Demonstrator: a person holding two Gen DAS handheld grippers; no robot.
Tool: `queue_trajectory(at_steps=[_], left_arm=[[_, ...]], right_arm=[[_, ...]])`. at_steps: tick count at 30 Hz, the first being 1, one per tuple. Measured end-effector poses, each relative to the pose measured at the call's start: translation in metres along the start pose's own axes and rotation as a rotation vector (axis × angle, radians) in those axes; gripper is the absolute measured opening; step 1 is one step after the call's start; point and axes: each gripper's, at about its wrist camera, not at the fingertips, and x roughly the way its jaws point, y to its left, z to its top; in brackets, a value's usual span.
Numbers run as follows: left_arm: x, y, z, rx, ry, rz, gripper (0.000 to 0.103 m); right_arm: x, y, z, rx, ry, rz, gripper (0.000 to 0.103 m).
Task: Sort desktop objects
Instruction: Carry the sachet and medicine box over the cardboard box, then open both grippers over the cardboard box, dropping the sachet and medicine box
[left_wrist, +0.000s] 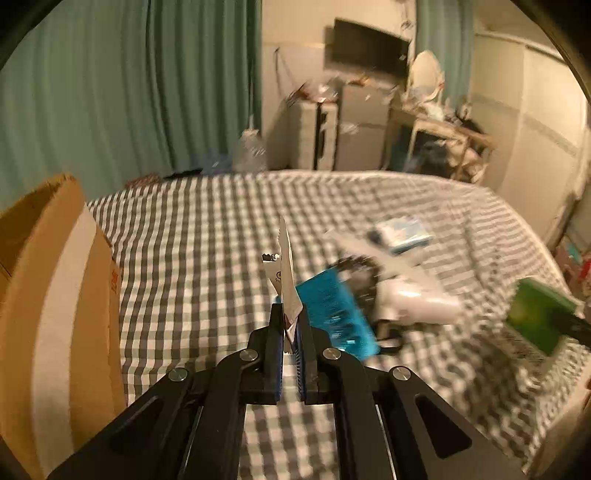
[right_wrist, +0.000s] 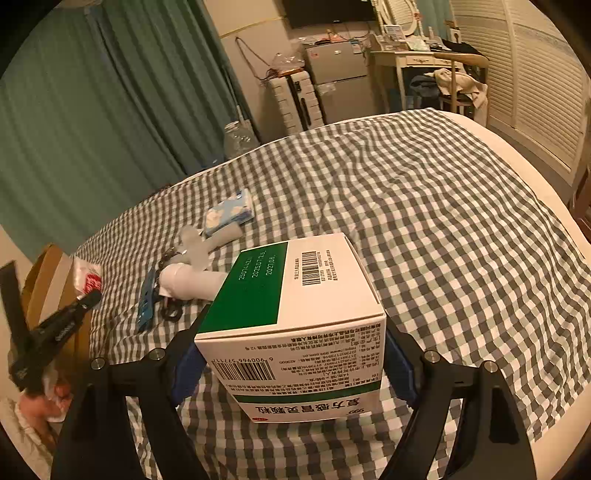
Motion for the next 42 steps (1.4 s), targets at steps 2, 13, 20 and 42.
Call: queue_trajectory(at_steps=[2,13,20,42], left_arm=[[-0.012,0.003,0.002,-0.009,-0.021,-0.035,0.005],[-0.097,0.02,0.049,-0.146,-0.1,-0.197,0.006],[-0.16,0.053,0.079,-0.087,-0.079,-0.13,0.006],[-0.108,0.249,0.017,-0.105,0.234,0.047,0.042]], right_arm=[[-0.003,0.003,0.0,-0.015,-0.007,0.008,0.081],[-0.05,0.046,-0.014,-0.125,-0.031,0.117,0.081],[-0.1,0.124,-0.006,-0.152,-0.083,0.288,0.081],[-0.05,0.372,-0.013,-0.274,-0.052,0.543,0.085]])
